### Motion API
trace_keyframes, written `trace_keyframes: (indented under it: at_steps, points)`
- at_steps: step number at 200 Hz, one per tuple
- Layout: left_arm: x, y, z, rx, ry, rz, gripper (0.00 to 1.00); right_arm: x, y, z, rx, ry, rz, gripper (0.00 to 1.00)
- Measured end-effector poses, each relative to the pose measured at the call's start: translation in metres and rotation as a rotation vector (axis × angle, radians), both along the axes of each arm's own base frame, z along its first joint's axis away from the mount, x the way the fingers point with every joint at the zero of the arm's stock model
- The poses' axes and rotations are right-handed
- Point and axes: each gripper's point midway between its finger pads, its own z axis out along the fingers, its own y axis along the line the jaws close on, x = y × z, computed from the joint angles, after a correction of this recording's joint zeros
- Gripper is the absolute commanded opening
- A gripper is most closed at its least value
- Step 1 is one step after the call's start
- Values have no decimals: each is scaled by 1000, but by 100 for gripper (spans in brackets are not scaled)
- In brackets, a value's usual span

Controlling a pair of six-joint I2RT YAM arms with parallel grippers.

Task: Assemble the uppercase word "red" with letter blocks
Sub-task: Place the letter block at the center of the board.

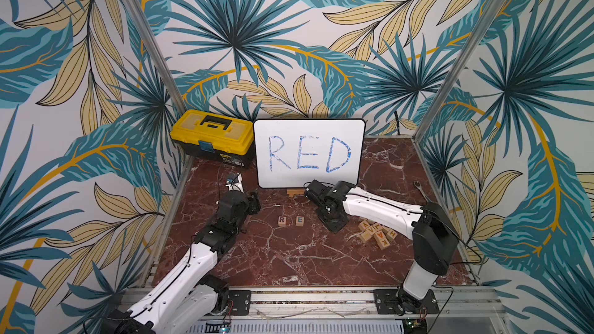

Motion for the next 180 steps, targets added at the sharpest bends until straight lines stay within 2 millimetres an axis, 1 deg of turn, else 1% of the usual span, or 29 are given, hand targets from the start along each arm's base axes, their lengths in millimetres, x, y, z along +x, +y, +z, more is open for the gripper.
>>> trace_keyframes:
  at_steps: [33, 76, 113, 149, 180]
  points:
    - [-1, 0, -1, -1, 3, -2, 66, 3, 5, -3, 16, 9, -55, 26]
    - [-1, 0, -2, -1, 5, -3, 67, 11, 8, -16, 10, 11, -116, 25]
    - [-1, 1, -3, -2, 7, -3, 67, 24, 13, -18, 14, -18, -153, 24]
    - [-1, 0, -3, -6, 8, -10, 67, 28, 16, -18, 19, -21, -182, 24]
    - [-1, -1, -3, -9, 11, -16, 67, 34, 19, -24, 13, -14, -195, 26]
